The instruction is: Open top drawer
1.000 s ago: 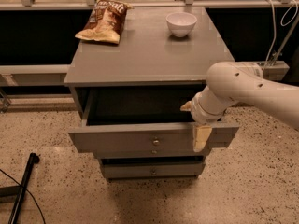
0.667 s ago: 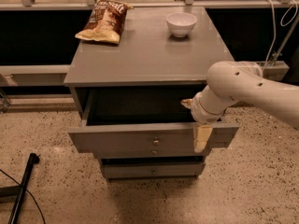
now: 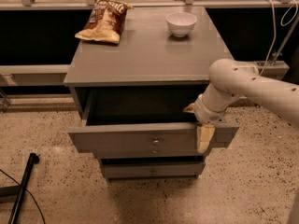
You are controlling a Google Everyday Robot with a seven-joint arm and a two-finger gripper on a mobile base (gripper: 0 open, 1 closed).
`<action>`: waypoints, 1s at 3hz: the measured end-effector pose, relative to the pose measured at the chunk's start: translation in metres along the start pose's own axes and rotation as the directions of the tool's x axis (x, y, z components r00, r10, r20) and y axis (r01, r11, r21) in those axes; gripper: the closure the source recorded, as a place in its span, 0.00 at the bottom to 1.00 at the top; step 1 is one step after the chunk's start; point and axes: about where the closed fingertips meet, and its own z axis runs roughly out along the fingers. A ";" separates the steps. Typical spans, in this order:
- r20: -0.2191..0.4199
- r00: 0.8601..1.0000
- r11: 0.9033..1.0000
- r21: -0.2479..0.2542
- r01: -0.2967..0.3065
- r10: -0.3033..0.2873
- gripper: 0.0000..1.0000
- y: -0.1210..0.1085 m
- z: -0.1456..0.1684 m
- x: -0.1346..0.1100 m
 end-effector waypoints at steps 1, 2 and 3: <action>-0.005 1.000 0.999 -0.045 0.002 -0.002 0.22 0.009 0.006 0.005; -0.055 0.998 0.996 -0.083 0.039 -0.043 0.28 0.025 0.002 -0.001; -0.108 0.988 0.986 -0.137 0.094 -0.110 0.33 0.050 -0.008 -0.010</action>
Offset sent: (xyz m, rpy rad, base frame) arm -0.0536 -0.0054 0.0112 -0.1879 0.0615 0.1275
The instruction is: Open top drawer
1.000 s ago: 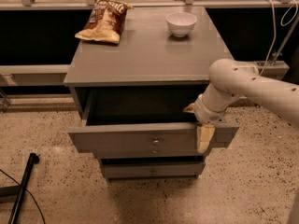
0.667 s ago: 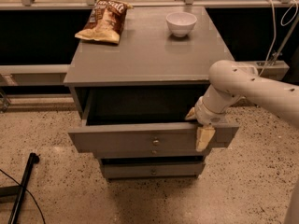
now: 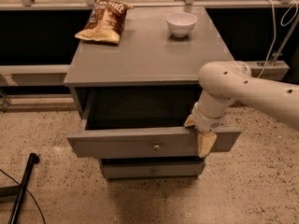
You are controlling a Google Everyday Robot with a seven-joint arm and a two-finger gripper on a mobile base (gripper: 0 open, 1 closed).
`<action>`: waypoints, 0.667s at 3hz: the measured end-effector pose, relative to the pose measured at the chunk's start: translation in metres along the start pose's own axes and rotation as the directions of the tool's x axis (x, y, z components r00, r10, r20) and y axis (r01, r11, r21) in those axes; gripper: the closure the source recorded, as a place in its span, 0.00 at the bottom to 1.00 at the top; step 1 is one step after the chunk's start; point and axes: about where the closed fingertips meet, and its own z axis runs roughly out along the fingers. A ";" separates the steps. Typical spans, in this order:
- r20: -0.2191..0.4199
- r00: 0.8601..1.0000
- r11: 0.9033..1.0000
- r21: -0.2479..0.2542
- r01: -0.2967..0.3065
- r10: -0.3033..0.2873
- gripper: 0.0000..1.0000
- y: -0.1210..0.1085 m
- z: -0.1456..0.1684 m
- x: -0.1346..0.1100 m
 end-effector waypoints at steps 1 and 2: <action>0.033 0.999 0.999 -0.011 0.031 -0.031 0.53 0.020 -0.010 -0.003; 0.131 0.989 0.997 0.013 0.070 -0.071 0.74 0.032 -0.021 -0.004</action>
Offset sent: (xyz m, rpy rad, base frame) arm -0.0473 -0.0145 0.0446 0.2899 0.0195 0.1296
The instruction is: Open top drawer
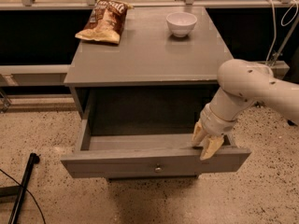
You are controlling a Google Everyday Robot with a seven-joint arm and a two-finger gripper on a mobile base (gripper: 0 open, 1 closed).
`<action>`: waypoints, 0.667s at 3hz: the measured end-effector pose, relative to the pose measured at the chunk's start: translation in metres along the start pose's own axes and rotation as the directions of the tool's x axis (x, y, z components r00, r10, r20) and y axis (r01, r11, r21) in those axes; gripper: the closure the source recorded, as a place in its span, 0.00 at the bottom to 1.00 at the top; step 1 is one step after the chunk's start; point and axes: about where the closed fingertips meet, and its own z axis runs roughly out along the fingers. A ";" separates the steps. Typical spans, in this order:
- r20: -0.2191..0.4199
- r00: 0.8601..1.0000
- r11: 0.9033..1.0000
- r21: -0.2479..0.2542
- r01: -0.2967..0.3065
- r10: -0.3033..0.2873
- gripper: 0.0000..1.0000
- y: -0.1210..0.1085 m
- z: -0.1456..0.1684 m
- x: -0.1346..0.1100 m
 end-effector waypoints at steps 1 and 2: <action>0.069 0.996 0.997 0.061 0.043 -0.048 0.76 0.010 -0.023 -0.005; 0.081 0.993 0.991 0.107 0.074 -0.083 0.74 0.013 -0.041 -0.013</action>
Offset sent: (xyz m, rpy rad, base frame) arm -0.0169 -0.0026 0.0719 0.1544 -0.1471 0.0715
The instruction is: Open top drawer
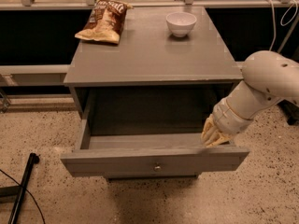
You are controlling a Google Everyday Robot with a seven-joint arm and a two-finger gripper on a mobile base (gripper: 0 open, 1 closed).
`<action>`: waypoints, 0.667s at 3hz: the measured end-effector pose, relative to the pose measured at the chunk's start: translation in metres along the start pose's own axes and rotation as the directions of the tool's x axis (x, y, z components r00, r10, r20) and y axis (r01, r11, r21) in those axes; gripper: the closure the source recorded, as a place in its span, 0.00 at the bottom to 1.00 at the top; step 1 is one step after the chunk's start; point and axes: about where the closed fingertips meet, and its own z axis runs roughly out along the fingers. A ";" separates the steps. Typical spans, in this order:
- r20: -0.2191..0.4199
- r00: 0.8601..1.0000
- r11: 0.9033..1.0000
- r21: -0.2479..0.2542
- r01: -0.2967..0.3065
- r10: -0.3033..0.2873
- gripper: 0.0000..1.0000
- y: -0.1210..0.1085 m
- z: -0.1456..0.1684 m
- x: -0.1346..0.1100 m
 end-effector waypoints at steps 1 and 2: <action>-0.024 1.000 0.999 0.049 0.012 -0.011 0.73 -0.006 -0.015 -0.006; -0.021 1.000 0.993 0.121 -0.016 0.018 0.83 -0.015 -0.029 -0.001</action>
Offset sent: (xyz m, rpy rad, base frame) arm 0.0294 -0.0160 0.0462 0.0797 -0.1730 -0.1413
